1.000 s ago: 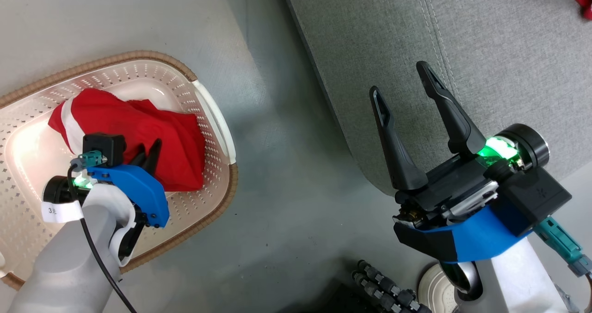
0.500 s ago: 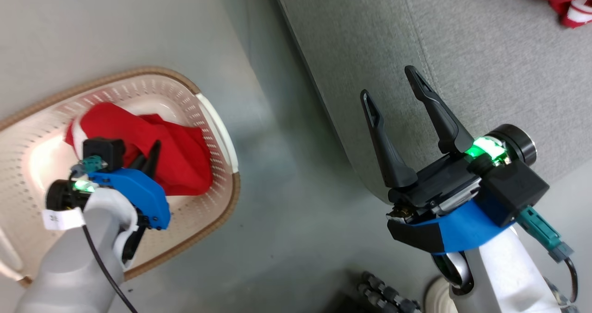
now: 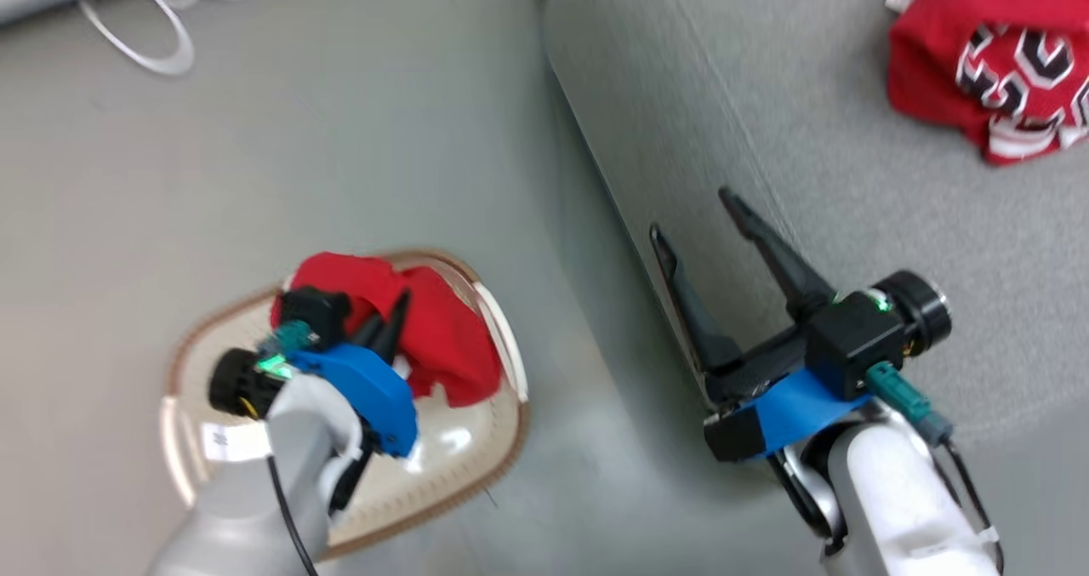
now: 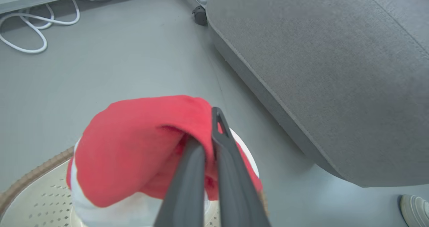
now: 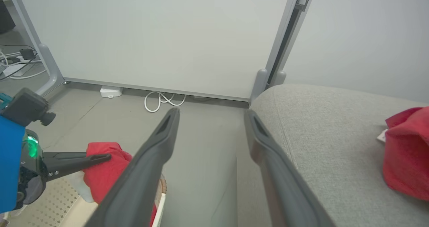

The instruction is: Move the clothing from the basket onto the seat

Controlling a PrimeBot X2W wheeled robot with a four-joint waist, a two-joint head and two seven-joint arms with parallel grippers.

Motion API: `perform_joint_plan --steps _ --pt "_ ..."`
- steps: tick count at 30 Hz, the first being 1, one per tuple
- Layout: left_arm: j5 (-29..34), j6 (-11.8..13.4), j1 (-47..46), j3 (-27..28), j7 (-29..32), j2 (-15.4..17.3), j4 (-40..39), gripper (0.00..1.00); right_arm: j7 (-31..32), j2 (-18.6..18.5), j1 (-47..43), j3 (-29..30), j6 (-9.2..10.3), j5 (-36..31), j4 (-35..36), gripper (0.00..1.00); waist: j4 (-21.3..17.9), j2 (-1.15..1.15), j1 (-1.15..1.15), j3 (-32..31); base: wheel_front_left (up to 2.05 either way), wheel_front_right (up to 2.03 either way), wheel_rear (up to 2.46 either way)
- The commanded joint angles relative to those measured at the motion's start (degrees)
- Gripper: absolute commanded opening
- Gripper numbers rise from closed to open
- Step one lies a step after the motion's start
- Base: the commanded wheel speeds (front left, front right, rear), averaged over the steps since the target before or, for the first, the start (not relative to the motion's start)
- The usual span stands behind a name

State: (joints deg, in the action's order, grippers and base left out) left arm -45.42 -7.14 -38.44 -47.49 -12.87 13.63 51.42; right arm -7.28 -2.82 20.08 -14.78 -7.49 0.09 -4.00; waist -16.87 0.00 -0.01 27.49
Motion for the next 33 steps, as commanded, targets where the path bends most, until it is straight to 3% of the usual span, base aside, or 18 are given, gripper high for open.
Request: perform_joint_plan --steps 1,18,33 --pt "-0.30 -0.48 1.23 -1.09 -0.55 -1.05 -0.03 0.00 0.51 -0.12 -1.51 -0.38 -0.01 0.00 -0.90 1.00 5.54 0.00 0.01 -10.14 0.00 0.00 0.00" --pt "-1.51 -0.46 -3.47 -8.17 -0.61 -6.98 -3.34 0.00 3.08 -0.13 -8.57 -0.95 -0.01 1.40 -6.50 1.00 13.62 0.00 0.01 -27.17 0.00 0.00 0.00" --pt "-3.18 -0.47 -8.87 -10.72 -0.35 -8.91 -4.86 0.00 3.67 -0.13 -10.55 -1.93 -0.01 2.00 -6.94 1.00 15.51 0.00 0.01 -30.49 0.00 0.00 0.00"
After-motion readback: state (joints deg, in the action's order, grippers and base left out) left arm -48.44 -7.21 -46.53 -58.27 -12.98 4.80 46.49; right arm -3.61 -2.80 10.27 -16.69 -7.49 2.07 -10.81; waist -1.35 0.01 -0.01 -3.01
